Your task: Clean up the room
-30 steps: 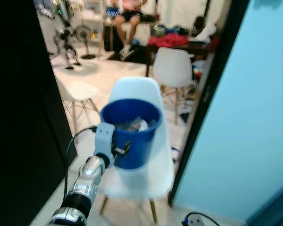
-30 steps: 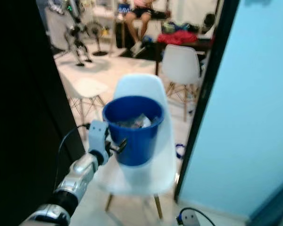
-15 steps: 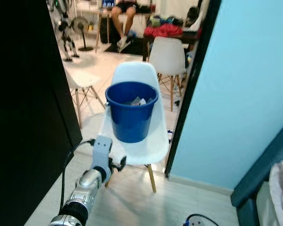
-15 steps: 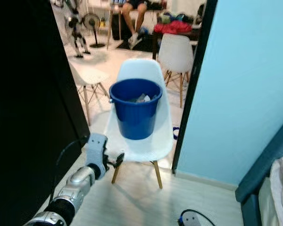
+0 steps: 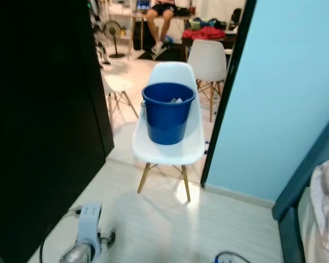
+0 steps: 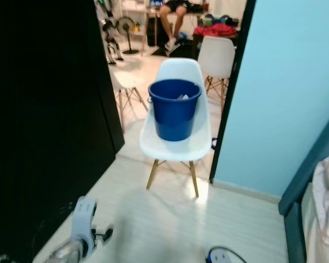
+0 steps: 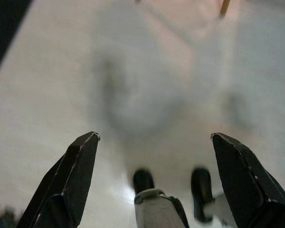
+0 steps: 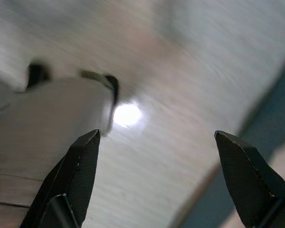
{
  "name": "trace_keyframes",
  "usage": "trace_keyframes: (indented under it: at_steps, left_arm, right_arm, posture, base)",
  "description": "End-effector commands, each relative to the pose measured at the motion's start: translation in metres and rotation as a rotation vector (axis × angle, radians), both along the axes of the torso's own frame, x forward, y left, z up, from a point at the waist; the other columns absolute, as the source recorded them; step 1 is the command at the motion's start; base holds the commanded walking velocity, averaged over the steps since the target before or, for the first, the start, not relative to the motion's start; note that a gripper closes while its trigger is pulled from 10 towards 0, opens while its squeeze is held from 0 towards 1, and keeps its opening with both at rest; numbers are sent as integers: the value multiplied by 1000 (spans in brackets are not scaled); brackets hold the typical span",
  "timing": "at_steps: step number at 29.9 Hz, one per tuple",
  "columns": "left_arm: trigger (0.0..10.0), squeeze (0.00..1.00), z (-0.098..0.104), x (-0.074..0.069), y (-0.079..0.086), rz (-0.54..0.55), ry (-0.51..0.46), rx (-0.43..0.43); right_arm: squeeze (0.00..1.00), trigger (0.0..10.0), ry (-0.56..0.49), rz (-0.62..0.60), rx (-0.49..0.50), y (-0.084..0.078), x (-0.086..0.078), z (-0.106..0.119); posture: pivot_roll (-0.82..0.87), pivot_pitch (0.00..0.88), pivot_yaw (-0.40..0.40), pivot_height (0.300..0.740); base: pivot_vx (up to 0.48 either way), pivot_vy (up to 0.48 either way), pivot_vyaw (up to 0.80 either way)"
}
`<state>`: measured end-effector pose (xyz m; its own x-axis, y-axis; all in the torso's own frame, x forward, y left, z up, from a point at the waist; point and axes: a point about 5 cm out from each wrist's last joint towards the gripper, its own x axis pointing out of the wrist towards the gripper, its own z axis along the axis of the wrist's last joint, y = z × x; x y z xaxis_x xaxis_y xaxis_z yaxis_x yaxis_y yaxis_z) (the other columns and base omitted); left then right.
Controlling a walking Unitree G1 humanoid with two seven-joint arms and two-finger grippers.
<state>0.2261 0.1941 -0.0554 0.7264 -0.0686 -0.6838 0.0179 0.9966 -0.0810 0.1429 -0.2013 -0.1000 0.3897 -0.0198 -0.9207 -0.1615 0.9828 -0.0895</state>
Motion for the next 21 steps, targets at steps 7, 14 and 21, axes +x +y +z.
trace_keyframes:
  at_steps: [7, 14, 21]
  left_arm:
    - [10000, 0, -20, -34, 11, 106, 149, 1]
    - [10000, 0, -24, -41, 11, 119, 175, -1]
    - [10000, 0, -18, -29, 9, 114, 130, -8]
  right_arm:
    - [0, 10000, 5, 23, -32, -3, 3, 1]
    - [0, 10000, 15, 25, -52, -8, -3, 0]
    - [0, 10000, 20, 27, -65, -9, -6, -1]
  posture:
    - [-44, 0, -54, 735]
    - [-46, 0, -57, 735]
    - [-50, 0, -60, 735]
  base:
    - [-420, 0, -735]
    - [-417, 0, -743]
    - [-412, 0, -742]
